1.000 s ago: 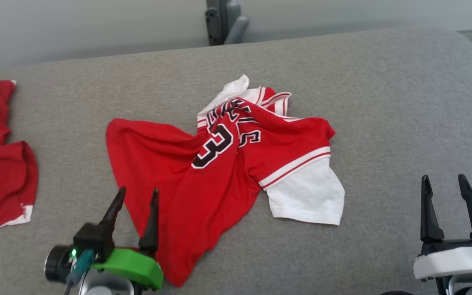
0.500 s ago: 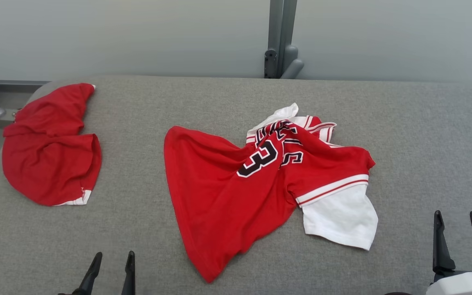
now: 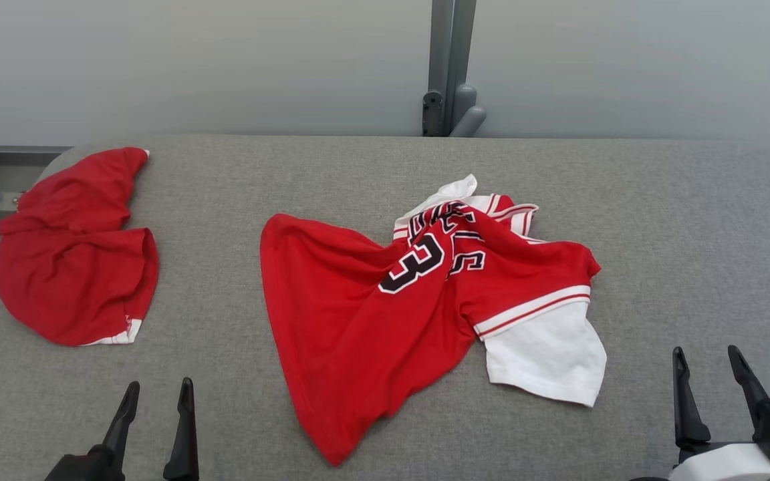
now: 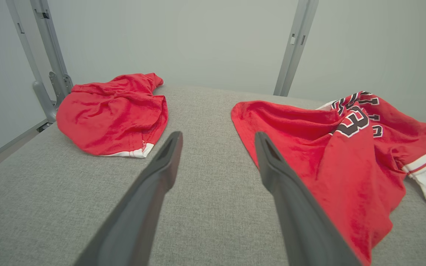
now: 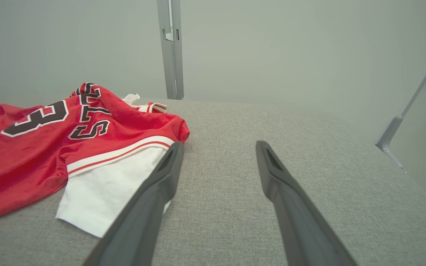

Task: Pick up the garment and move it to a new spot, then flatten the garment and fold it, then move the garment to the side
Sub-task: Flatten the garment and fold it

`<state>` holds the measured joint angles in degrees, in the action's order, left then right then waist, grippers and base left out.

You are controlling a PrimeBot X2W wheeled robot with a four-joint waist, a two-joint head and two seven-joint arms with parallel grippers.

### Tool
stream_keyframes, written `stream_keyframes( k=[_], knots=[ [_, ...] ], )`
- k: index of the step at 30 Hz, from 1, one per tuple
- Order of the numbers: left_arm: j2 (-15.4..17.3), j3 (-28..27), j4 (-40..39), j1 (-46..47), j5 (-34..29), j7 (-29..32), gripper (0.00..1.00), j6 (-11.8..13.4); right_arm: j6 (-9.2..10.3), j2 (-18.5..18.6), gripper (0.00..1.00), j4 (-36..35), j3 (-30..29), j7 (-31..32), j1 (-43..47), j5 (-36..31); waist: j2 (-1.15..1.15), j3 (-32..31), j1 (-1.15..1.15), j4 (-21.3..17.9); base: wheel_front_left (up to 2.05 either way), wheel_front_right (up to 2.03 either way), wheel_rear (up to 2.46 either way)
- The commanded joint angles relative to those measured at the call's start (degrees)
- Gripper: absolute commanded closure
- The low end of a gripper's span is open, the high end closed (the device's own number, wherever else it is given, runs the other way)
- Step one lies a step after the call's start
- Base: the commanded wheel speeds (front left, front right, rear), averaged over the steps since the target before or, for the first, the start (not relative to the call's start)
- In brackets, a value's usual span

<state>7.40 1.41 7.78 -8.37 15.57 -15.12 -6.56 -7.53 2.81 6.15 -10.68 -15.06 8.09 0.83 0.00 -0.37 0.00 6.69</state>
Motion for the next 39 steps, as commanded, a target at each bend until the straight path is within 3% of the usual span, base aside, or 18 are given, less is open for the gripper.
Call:
stream_keyframes(
  k=[1, 10, 39],
  knots=[
    [-0.5, -0.6, 0.4, 1.1, -0.6, 0.0, 0.0, -0.5, 0.09, 0.2, 0.0, 0.3, 0.2, -0.2, -0.4, 0.3, 0.0, 0.1, 0.0, -1.1, 0.0, 0.0, 0.0],
    [-1.4, -1.8, 0.8, 1.3, -1.1, 0.0, 0.0, -0.9, 0.08, 0.2, 0.0, 0.3, 0.4, -0.2, -0.4, 0.1, 0.0, 0.2, 0.0, -2.9, 0.0, 0.0, 0.0],
    [0.8, 0.7, 2.1, -0.4, -0.1, 0.0, 0.0, -0.9, 0.08, 0.2, 0.0, 0.3, 1.2, -0.2, -1.6, 0.4, 0.0, 0.8, 0.0, -5.6, 0.0, 0.0, 0.0]
  ],
)
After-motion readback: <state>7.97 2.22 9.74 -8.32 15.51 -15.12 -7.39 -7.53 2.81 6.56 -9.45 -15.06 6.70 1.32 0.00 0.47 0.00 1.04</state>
